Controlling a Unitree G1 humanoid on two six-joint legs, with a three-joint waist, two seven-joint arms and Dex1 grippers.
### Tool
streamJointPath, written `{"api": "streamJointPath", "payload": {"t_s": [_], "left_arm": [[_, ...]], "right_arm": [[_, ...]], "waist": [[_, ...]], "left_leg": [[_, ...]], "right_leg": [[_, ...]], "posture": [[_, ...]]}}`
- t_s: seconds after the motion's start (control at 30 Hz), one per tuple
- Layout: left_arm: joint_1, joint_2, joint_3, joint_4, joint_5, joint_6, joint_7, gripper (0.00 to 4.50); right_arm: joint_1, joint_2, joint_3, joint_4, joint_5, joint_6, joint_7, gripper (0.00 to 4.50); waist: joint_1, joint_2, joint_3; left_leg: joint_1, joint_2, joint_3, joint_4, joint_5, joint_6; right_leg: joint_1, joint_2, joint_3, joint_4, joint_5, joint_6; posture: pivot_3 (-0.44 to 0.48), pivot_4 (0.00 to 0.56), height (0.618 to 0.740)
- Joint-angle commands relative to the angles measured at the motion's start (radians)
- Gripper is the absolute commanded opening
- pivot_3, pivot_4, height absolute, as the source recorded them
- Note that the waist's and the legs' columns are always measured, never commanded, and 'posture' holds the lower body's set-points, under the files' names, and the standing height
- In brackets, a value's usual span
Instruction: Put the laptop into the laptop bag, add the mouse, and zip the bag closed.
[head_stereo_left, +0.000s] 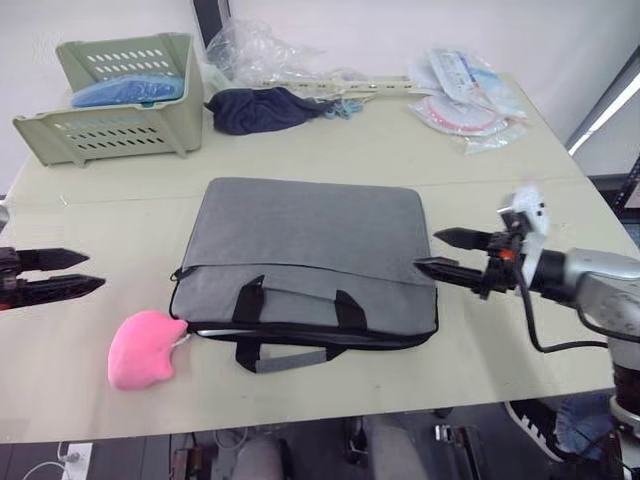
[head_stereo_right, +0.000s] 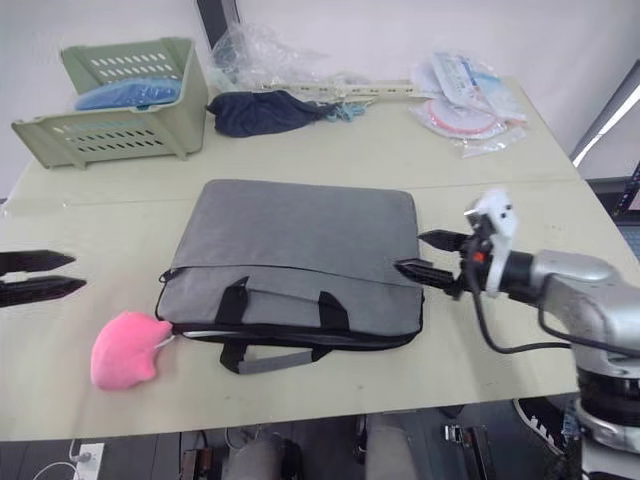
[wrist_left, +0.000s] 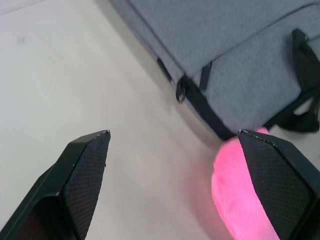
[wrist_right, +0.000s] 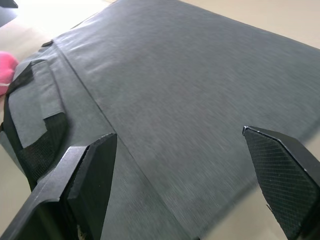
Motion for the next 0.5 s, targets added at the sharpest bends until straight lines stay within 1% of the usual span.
{"api": "streamJointPath", "payload": {"t_s": [0.03,0.1,0.13,0.27,0.37,0.4,0.47,0.5], "left_arm": [[-0.089,-0.103,-0.075,0.043,0.024,0.018,0.046,4.4],[-0.106,-0.165,-0.128,0.031,0.049,0.017,0.067,4.4],[-0.11,-0.183,-0.143,0.026,0.057,0.016,0.073,4.4],[-0.102,-0.232,-0.175,-0.037,0.047,0.056,0.079,4.4],[-0.09,-0.243,-0.175,-0.069,0.039,0.072,0.078,4.4],[-0.083,-0.243,-0.175,-0.085,0.035,0.079,0.075,3.84],[-0.07,-0.243,-0.172,-0.117,0.023,0.099,0.073,3.04],[-0.068,-0.243,-0.171,-0.123,0.022,0.103,0.074,2.53]], "right_arm": [[0.012,-0.019,-0.075,0.079,0.029,0.075,-0.062,4.43],[0.016,0.004,-0.089,0.119,0.054,0.139,-0.098,4.43],[0.015,0.014,-0.091,0.13,0.063,0.156,-0.109,4.43],[0.02,0.074,-0.084,0.124,0.116,0.25,-0.158,4.43],[0.034,0.099,-0.081,0.091,0.152,0.296,-0.18,4.43],[0.042,0.109,-0.08,0.073,0.166,0.306,-0.185,4.21],[0.038,0.152,-0.097,0.056,0.211,0.336,-0.208,3.58],[0.032,0.166,-0.103,0.054,0.224,0.345,-0.218,3.08]], "waist": [[-0.001,-0.001,0.0],[-0.004,-0.002,0.001],[-0.008,-0.002,0.001],[-0.019,-0.005,0.002],[-0.02,-0.005,0.002],[-0.018,-0.005,0.002],[-0.016,-0.005,0.002],[-0.015,-0.005,0.002]], "left_leg": [[0.0,0.0,0.0,0.0,0.0,0.0],[0.0,0.0,0.001,0.001,0.0,0.0],[0.0,0.0,0.001,0.0,0.0,0.0],[0.001,0.0,0.001,0.001,0.0,0.0],[0.001,0.0,0.001,0.003,0.0,0.0],[0.001,0.0,0.001,0.004,0.001,0.001],[0.001,0.0,0.001,0.004,0.001,0.001],[0.001,0.0,0.001,0.004,0.001,0.001]], "right_leg": [[0.0,0.0,0.0,0.0,0.0,0.0],[-0.001,0.0,-0.001,0.001,0.0,0.0],[-0.001,0.0,-0.001,0.002,0.0,0.0],[-0.001,0.001,-0.001,0.003,0.0,0.0],[0.0,0.0,0.0,0.003,0.0,0.001],[0.0,0.0,0.0,0.003,0.001,0.001],[0.0,0.0,0.0,0.003,0.001,0.001],[0.0,0.0,0.001,0.003,0.001,0.001]], "posture": [[0.0,0.15,0.74],[0.0,0.15,0.74],[0.0,0.15,0.74],[0.0,0.15,0.74],[0.0,0.15,0.74],[0.0,0.15,0.74],[0.0,0.15,0.74],[0.0,0.15,0.74]]}}
